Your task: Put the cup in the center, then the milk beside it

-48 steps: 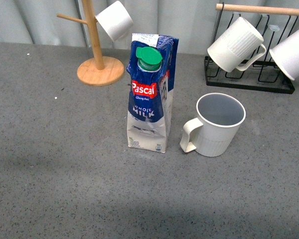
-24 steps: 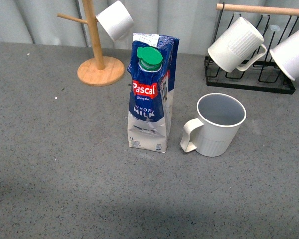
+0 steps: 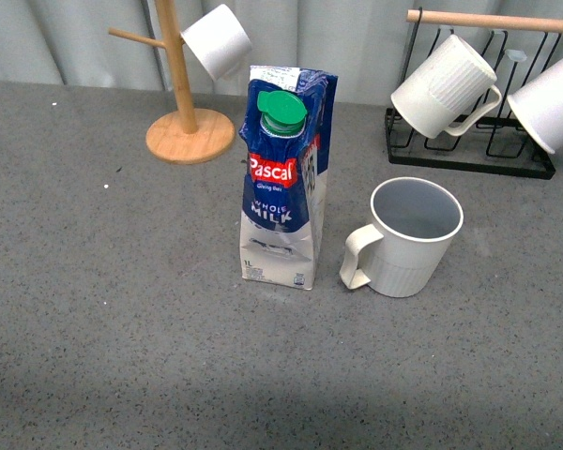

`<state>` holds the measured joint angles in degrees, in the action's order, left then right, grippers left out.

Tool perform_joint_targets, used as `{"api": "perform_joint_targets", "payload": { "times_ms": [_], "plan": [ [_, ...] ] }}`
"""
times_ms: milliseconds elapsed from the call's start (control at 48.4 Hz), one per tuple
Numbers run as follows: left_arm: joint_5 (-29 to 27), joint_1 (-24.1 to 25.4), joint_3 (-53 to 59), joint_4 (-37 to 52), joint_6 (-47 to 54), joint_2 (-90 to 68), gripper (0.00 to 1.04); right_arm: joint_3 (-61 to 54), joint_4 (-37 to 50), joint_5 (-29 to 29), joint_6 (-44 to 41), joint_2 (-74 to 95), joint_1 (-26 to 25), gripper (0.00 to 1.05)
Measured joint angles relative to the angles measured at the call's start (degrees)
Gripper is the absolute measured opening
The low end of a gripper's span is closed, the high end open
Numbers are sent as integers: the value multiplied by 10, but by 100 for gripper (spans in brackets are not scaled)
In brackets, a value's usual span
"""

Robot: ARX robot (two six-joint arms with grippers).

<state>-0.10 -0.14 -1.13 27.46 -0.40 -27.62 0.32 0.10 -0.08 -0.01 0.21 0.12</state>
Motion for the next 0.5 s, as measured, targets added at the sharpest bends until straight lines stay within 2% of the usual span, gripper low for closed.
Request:
{"api": "perform_joint_targets", "payload": {
  "times_ms": [496],
  "plan": [
    [0,0,0,-114,0,118,4,0,0,0,0,0,0,96]
  ]
}}
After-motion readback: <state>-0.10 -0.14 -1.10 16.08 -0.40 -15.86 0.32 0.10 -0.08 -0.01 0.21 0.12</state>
